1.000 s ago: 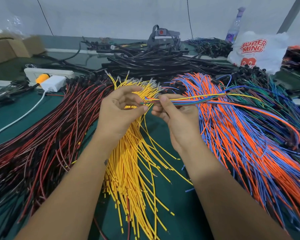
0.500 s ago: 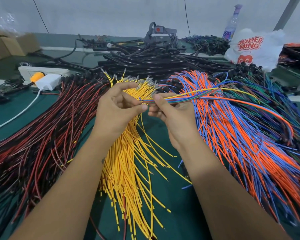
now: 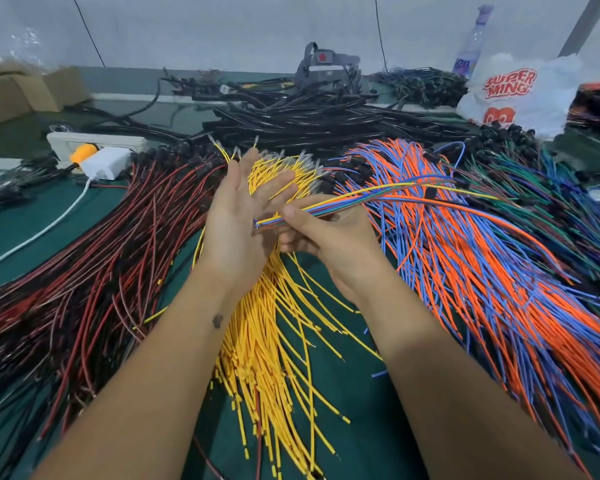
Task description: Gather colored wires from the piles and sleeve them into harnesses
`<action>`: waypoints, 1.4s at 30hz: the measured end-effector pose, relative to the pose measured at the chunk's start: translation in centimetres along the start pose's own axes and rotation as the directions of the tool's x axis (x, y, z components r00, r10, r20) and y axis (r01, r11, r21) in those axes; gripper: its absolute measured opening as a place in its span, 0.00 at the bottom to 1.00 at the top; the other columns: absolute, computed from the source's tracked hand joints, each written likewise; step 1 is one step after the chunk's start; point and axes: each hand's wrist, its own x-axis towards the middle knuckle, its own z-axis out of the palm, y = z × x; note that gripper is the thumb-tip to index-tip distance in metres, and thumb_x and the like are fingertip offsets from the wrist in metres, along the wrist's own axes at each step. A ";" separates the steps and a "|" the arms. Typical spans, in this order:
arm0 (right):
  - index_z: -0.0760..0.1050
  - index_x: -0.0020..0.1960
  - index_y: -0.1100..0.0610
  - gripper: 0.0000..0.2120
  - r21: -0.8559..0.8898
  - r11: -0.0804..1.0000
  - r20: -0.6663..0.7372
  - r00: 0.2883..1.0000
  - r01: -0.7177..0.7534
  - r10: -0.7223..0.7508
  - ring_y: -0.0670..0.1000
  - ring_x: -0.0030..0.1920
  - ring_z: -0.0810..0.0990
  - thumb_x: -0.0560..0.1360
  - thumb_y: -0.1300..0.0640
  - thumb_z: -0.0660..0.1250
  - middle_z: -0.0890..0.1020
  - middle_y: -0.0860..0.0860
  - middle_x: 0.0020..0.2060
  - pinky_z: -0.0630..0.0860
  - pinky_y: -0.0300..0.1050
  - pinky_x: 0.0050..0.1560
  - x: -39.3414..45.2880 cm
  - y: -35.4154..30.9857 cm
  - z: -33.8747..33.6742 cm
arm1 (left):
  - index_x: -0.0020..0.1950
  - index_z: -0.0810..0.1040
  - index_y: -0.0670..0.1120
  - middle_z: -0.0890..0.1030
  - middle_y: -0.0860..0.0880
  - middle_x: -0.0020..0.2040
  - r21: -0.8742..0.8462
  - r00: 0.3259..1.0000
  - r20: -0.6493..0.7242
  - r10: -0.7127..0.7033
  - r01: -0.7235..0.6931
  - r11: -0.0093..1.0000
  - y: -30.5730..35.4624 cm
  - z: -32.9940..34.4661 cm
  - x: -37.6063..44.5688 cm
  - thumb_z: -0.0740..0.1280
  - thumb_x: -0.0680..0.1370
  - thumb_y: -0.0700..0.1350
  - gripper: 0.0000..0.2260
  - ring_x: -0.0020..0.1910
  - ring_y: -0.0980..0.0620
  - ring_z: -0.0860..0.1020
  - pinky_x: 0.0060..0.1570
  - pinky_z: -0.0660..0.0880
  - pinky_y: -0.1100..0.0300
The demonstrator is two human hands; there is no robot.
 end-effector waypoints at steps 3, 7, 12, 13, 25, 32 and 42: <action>0.79 0.44 0.62 0.02 -0.008 1.000 0.003 1.000 -0.002 0.002 0.49 0.30 0.81 0.75 0.66 0.69 0.82 0.55 0.31 0.81 0.42 0.34 0.0 0.0 -0.1 | 0.75 0.59 0.60 0.78 0.43 0.64 -0.052 1.000 0.008 0.000 0.001 0.999 0.0 0.3 -0.1 0.52 0.79 0.61 0.24 0.58 0.46 0.80 0.44 0.73 0.54; 0.80 0.42 0.59 0.05 0.010 1.000 0.015 1.000 0.009 -0.009 0.49 0.30 0.81 0.75 0.67 0.68 0.83 0.55 0.32 0.81 0.42 0.34 -0.1 0.2 0.0 | 0.73 0.60 0.63 0.77 0.44 0.64 -0.127 1.000 -0.006 -0.012 0.011 0.992 -0.1 0.4 -0.1 0.55 0.76 0.62 0.25 0.54 0.49 0.82 0.37 0.76 0.60; 0.80 0.43 0.60 0.04 -0.007 0.999 -0.009 0.999 0.044 -0.044 0.49 0.30 0.81 0.75 0.67 0.68 0.83 0.55 0.32 0.82 0.42 0.35 -0.1 0.1 0.0 | 0.66 0.67 0.62 0.79 0.46 0.61 -0.087 1.000 -0.022 0.007 -0.009 0.996 -0.4 0.0 0.4 0.55 0.77 0.62 0.18 0.55 0.50 0.81 0.31 0.73 0.61; 0.79 0.44 0.61 0.04 -0.004 0.998 -0.025 0.998 0.059 -0.059 0.49 0.30 0.81 0.75 0.67 0.68 0.82 0.55 0.31 0.81 0.42 0.35 0.0 0.1 0.0 | 0.63 0.71 0.59 0.80 0.47 0.57 -0.040 1.000 -0.028 0.003 -0.004 0.999 -0.4 -0.1 0.6 0.58 0.76 0.60 0.17 0.48 0.50 0.81 0.30 0.72 0.61; 0.78 0.44 0.62 0.03 0.002 0.985 -0.175 0.969 0.175 -0.172 0.49 0.32 0.81 0.76 0.68 0.67 0.81 0.54 0.31 0.80 0.42 0.37 0.4 -0.1 -0.9 | 0.45 0.80 0.41 0.79 0.51 0.31 0.198 0.997 -0.038 -0.065 0.071 0.978 0.0 -1.4 0.6 0.66 0.78 0.40 0.05 0.29 0.59 0.77 0.31 0.75 0.70; 0.78 0.44 0.62 0.04 0.017 0.984 -0.166 0.971 0.178 -0.172 0.50 0.34 0.81 0.76 0.67 0.67 0.81 0.55 0.33 0.80 0.43 0.39 0.4 -0.1 -1.0 | 0.48 0.81 0.42 0.81 0.49 0.36 0.114 0.999 -0.007 -0.042 0.042 0.993 0.0 -1.7 0.7 0.67 0.75 0.41 0.05 0.35 0.57 0.80 0.37 0.77 0.68; 0.79 0.44 0.63 0.03 0.034 0.991 -0.137 0.983 0.132 -0.126 0.49 0.32 0.81 0.76 0.67 0.67 0.82 0.54 0.31 0.80 0.42 0.37 0.3 -0.1 -1.4 | 0.40 0.86 0.46 0.84 0.50 0.37 0.261 0.994 0.062 0.088 -0.102 0.960 0.2 -2.2 0.6 0.71 0.66 0.39 0.06 0.38 0.56 0.82 0.40 0.77 0.68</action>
